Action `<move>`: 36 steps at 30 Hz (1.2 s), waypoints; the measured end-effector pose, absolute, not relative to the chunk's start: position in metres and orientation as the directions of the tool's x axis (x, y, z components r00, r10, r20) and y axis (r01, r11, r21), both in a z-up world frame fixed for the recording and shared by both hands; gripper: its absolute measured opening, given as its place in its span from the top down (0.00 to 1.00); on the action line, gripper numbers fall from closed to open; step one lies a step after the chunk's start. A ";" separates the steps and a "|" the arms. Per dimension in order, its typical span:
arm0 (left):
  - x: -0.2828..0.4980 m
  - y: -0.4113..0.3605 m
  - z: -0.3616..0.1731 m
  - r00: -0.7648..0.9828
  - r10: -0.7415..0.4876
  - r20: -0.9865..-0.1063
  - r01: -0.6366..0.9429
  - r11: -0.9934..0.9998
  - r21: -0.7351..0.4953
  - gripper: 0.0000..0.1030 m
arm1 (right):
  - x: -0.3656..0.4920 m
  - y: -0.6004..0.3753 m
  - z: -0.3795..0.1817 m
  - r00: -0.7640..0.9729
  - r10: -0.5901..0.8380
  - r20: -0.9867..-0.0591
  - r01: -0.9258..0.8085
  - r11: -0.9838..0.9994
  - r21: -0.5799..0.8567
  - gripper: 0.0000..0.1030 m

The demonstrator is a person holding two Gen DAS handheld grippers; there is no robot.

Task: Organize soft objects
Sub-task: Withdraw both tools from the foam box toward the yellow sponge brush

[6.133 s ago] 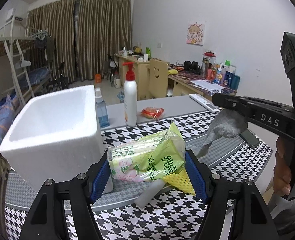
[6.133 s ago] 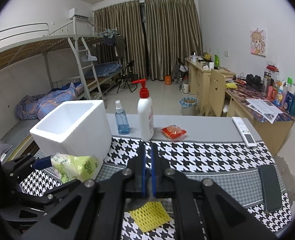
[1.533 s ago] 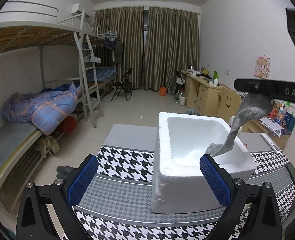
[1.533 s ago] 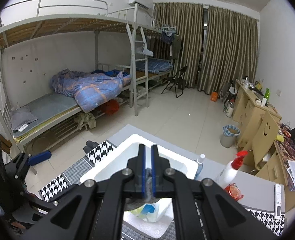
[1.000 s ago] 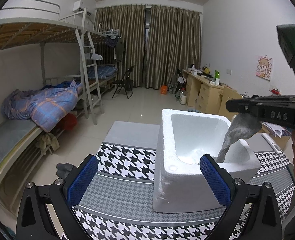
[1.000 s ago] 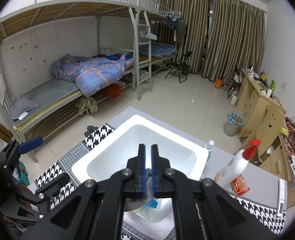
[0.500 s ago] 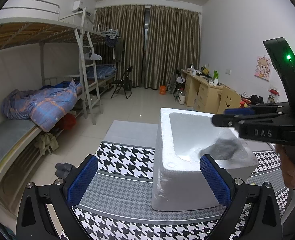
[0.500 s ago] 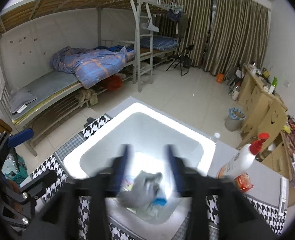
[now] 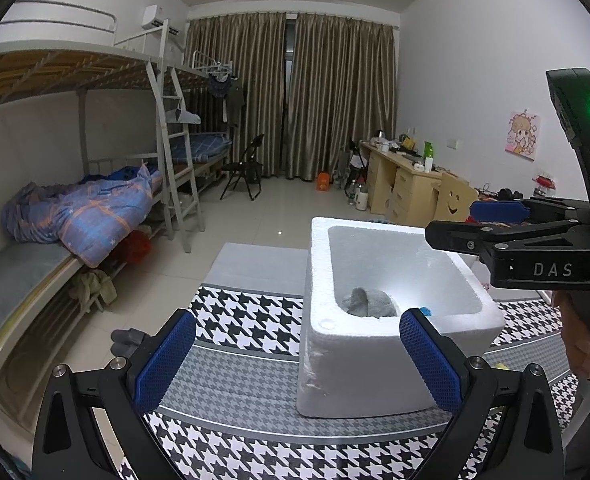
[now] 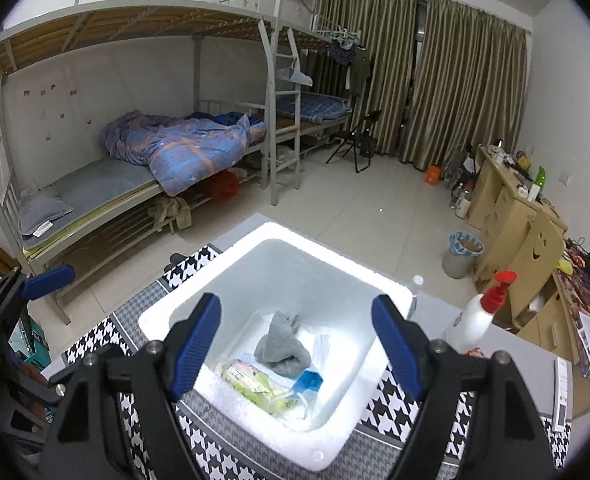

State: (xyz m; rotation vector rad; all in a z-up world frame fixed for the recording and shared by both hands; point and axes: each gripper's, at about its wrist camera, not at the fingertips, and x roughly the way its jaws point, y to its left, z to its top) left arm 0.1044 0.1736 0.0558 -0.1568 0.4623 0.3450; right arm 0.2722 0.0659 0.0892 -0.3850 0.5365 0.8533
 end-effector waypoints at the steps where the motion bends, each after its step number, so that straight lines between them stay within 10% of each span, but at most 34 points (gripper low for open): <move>1: 0.105 0.173 0.056 0.839 0.289 -0.461 -0.359 0.931 -0.070 0.01 | 0.272 0.064 0.090 0.541 0.605 -0.584 -0.790 0.604 -0.106 0.21; 36: 0.085 0.124 0.080 0.878 0.240 -0.414 -0.284 0.958 -0.049 0.01 | 0.240 -0.020 0.078 0.588 0.642 -0.492 -0.740 0.673 -0.006 0.09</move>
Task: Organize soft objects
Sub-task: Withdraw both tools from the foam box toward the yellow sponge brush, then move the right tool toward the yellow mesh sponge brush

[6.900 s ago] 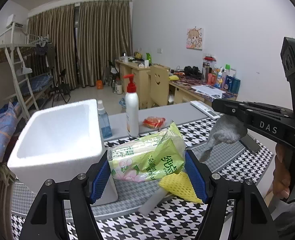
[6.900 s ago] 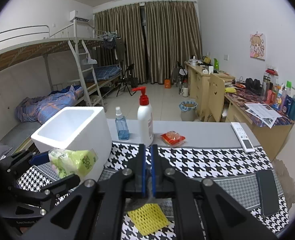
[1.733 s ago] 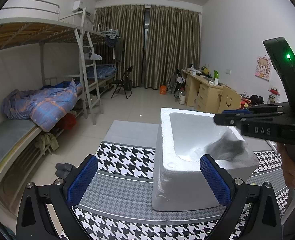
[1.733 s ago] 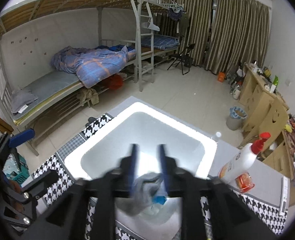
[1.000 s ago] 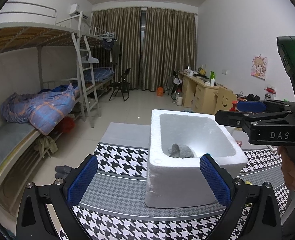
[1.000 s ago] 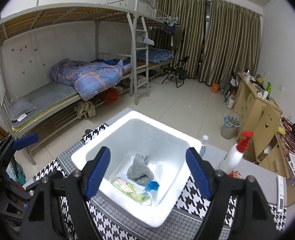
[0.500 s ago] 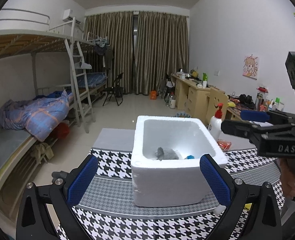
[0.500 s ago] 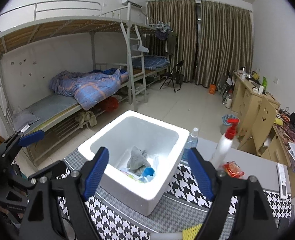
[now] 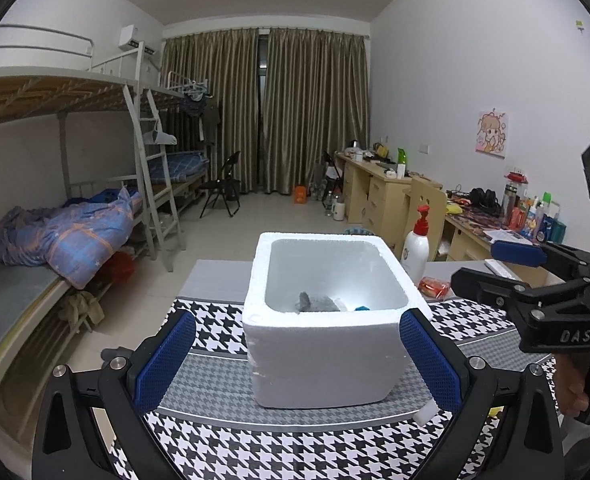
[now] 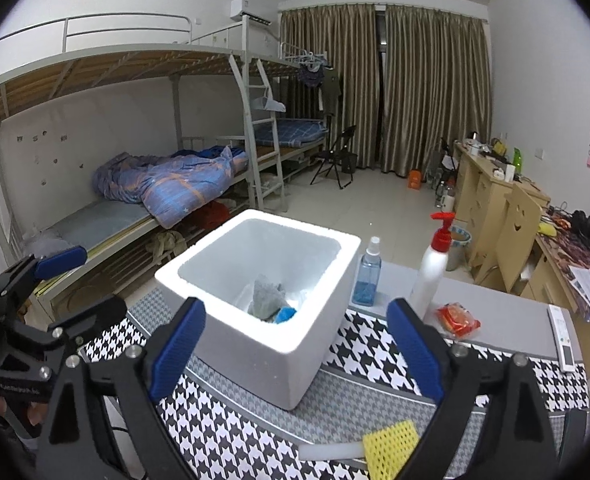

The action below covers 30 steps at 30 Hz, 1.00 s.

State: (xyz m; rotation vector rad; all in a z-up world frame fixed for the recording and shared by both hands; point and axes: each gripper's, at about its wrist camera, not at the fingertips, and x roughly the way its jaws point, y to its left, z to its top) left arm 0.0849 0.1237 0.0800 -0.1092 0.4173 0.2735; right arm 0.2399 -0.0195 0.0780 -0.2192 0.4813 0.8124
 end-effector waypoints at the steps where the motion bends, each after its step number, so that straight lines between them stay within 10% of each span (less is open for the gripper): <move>1: 0.085 0.123 0.079 0.878 0.240 -0.415 -0.285 0.957 -0.049 0.01 | 0.238 -0.020 0.077 0.590 0.640 -0.492 -0.738 0.674 -0.010 0.09; 30: 0.081 0.083 0.043 0.893 0.143 -0.426 -0.182 0.982 -0.053 0.01 | 0.213 -0.075 0.038 0.666 0.570 -0.481 -0.659 0.752 -0.023 0.08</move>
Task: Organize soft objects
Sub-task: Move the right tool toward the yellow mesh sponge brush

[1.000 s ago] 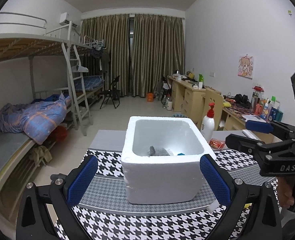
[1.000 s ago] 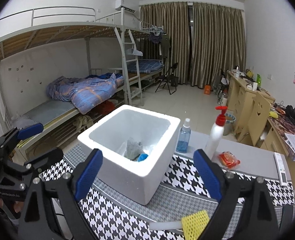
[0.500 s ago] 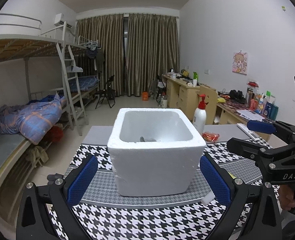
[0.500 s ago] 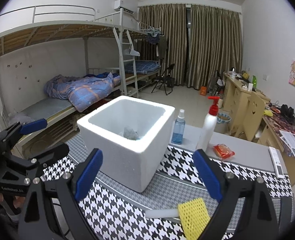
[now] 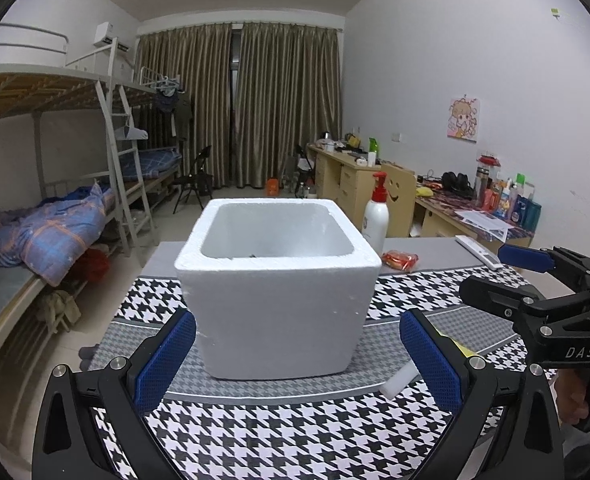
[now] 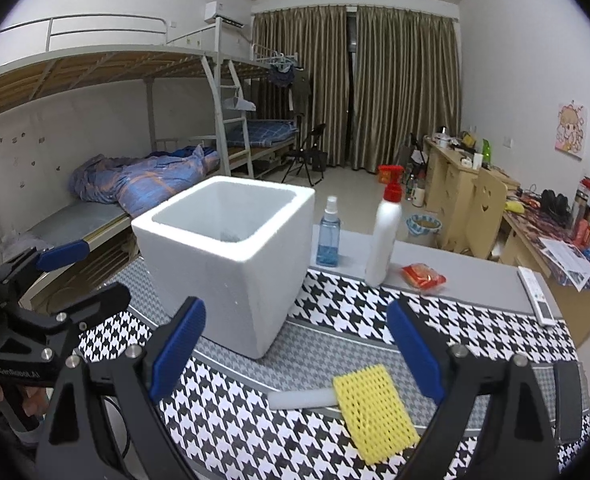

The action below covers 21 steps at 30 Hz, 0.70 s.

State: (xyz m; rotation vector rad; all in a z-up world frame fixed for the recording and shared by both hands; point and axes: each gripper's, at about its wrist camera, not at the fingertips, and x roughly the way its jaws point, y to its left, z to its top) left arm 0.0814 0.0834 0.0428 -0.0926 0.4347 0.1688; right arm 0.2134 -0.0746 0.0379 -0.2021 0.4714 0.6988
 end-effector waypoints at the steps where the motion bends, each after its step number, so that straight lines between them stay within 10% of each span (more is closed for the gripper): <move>1: 0.082 0.082 0.042 0.894 0.141 -0.426 -0.179 0.982 -0.051 0.01 | 0.213 -0.076 0.036 0.672 0.563 -0.482 -0.653 0.757 -0.026 0.08; 21: 0.093 0.056 0.027 0.879 0.054 -0.474 -0.092 0.994 -0.056 0.01 | 0.217 -0.112 0.011 0.698 0.504 -0.508 -0.589 0.808 -0.008 0.08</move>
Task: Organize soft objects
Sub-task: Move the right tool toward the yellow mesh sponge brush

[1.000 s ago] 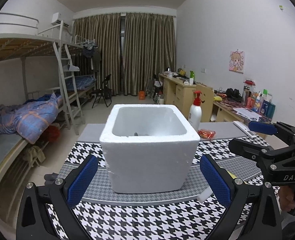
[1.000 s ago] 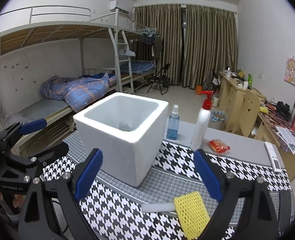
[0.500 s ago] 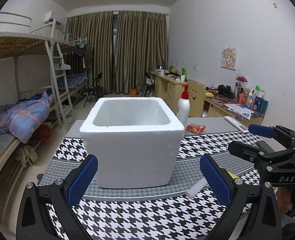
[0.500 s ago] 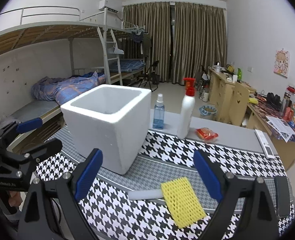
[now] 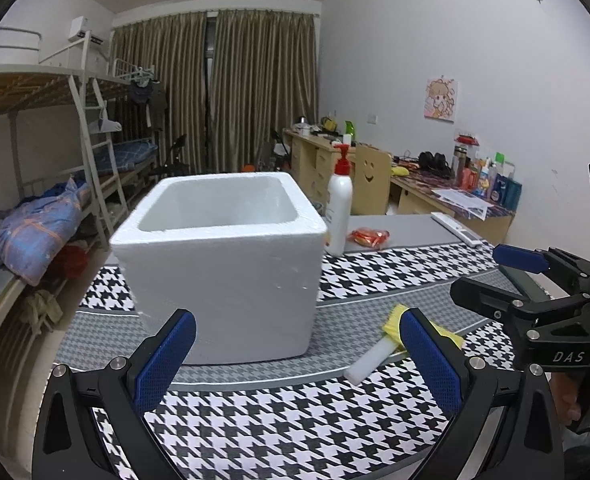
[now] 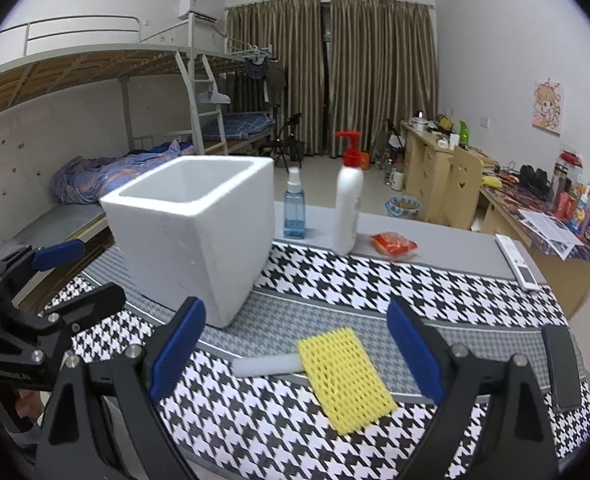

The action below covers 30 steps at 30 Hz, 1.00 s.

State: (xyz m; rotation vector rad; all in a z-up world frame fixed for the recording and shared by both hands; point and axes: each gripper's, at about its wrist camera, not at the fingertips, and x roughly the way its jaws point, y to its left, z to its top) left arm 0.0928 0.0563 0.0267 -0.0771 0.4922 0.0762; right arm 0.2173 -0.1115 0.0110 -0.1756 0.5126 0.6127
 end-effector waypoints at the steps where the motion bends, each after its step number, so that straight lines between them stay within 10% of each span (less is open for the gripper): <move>1: 0.094 0.054 0.026 0.877 0.048 -0.478 -0.085 0.995 -0.057 0.01 | 0.218 -0.114 0.010 0.700 0.500 -0.510 -0.584 0.811 -0.008 0.08; 30: 0.135 0.026 0.000 0.820 -0.017 -0.573 -0.027 0.997 -0.069 0.01 | 0.237 -0.152 -0.019 0.683 0.444 -0.580 -0.523 0.852 0.036 0.08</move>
